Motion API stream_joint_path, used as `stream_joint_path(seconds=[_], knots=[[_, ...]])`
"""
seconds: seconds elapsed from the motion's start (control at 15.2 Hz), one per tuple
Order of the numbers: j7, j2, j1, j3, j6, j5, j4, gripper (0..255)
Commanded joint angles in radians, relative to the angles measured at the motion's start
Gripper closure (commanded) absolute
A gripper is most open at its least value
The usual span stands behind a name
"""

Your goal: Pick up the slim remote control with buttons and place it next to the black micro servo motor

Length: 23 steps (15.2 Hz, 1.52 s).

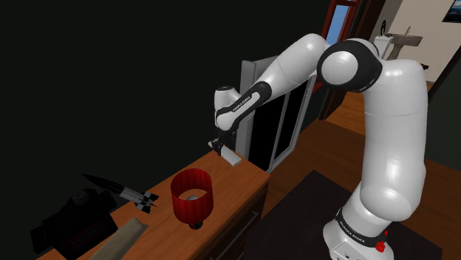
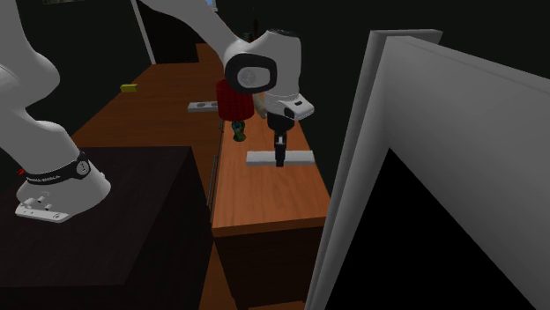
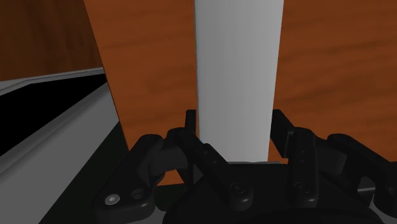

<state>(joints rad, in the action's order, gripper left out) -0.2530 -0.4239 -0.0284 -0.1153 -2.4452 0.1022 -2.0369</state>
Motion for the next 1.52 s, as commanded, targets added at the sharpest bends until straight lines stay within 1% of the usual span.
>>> stream_joint_path(seconds=[0.0, 0.73, 1.45], knots=[[0.005, 0.02, 0.003, -0.002, 0.021, -0.004, 0.001, 255], [0.021, 0.12, 0.01, -0.013, 0.141, -0.026, 0.022, 255], [0.035, 0.201, 0.014, -0.019, 0.269, -0.044, 0.07, 255]])
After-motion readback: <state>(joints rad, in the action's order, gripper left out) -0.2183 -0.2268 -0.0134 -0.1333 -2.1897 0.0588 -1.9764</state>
